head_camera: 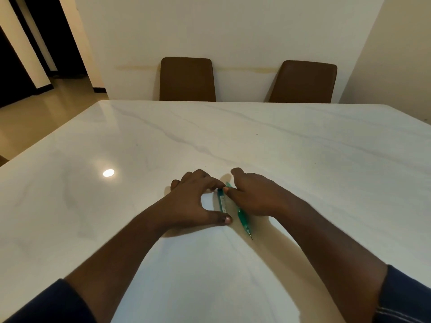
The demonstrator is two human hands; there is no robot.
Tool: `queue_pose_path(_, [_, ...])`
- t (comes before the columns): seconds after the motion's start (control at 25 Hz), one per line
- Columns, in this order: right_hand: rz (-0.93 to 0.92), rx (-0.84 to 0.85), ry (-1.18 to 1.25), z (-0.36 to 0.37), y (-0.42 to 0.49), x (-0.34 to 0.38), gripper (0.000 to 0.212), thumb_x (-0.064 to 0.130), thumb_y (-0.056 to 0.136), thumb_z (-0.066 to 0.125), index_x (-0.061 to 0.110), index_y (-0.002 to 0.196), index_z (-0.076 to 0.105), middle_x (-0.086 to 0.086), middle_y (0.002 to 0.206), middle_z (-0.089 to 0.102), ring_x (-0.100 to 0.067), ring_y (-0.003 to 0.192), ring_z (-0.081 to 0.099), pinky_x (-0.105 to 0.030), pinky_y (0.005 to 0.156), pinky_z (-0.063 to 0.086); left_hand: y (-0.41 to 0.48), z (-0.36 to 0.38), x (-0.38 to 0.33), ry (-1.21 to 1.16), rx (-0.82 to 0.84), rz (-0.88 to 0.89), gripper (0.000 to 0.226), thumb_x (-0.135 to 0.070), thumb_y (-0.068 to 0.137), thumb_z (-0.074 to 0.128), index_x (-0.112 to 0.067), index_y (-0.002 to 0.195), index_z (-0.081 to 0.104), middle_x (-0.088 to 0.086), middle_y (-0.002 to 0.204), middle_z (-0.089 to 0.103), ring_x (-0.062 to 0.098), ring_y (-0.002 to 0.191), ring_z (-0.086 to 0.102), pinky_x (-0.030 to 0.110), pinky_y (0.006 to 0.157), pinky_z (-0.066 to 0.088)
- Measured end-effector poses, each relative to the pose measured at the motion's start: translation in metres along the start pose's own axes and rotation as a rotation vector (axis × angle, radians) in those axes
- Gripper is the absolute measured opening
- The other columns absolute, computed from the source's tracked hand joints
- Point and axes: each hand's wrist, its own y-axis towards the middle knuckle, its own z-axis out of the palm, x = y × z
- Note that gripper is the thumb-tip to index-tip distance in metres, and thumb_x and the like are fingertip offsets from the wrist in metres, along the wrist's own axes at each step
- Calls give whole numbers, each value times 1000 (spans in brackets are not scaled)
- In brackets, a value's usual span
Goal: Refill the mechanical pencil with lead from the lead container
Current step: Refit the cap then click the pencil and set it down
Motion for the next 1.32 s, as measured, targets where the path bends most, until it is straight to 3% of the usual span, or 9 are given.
queue_pose_path(0.12, [47, 18, 103, -5, 2, -7, 46, 40, 99, 42, 11, 135, 37, -11, 116, 63, -21, 88, 59, -34, 73, 50, 1, 0, 0, 27, 14, -2, 73, -75, 53, 65, -49, 119, 49, -20, 117, 44, 3, 110, 39, 30, 99, 30])
queue_pose_path(0.2, [93, 97, 241, -10, -1, -10, 46, 38, 99, 45, 15, 137, 34, -6, 90, 67, -16, 63, 57, -28, 55, 48, 2, 0, 0, 43, 25, -4, 74, -77, 53, 63, -48, 120, 49, -21, 117, 43, 3, 111, 40, 30, 100, 32])
queue_pose_path(0.28, [83, 183, 325, -15, -4, -13, 54, 34, 97, 51, 18, 143, 27, -6, 74, 67, -17, 53, 57, -26, 49, 46, 2, 0, -1, 46, 33, -4, 76, -77, 53, 63, -47, 121, 47, -23, 115, 42, 3, 111, 40, 31, 101, 33])
queue_pose_path(0.56, [34, 291, 387, -22, -11, -13, 78, 23, 88, 69, 27, 148, 19, -13, 85, 74, -20, 55, 63, -30, 50, 55, 3, -4, 0, 93, 29, -33, 78, -78, 50, 60, -43, 119, 48, -22, 112, 42, 4, 111, 41, 31, 103, 33])
queue_pose_path(0.68, [42, 264, 352, -18, -9, -11, 77, 25, 87, 70, 25, 147, 22, -12, 84, 73, -18, 49, 61, -29, 47, 55, 2, -5, 1, 115, 30, -38, 72, -81, 49, 60, -47, 111, 46, -23, 109, 42, 4, 108, 41, 29, 99, 32])
queue_pose_path(0.84, [42, 256, 361, -17, -7, -11, 74, 27, 88, 69, 25, 146, 24, -13, 88, 74, -22, 57, 63, -30, 49, 54, 2, -10, 5, 141, 16, -66, 74, -81, 49, 60, -44, 112, 49, -21, 108, 44, 5, 107, 40, 30, 97, 31])
queue_pose_path(1.08, [34, 250, 412, -15, -6, -14, 65, 35, 90, 64, 24, 143, 29, -10, 75, 72, -25, 56, 62, -29, 48, 51, 3, -10, 3, 153, 16, -64, 69, -78, 57, 66, -41, 113, 49, -21, 106, 42, 4, 106, 39, 31, 98, 30])
queue_pose_path(1.32, [11, 182, 430, -10, -4, -17, 55, 45, 91, 58, 22, 136, 36, -7, 68, 69, -18, 43, 57, -24, 41, 47, 3, -6, 8, 55, -84, -17, 64, -86, 56, 47, -41, 101, 52, -21, 99, 50, 3, 99, 46, 30, 91, 32])
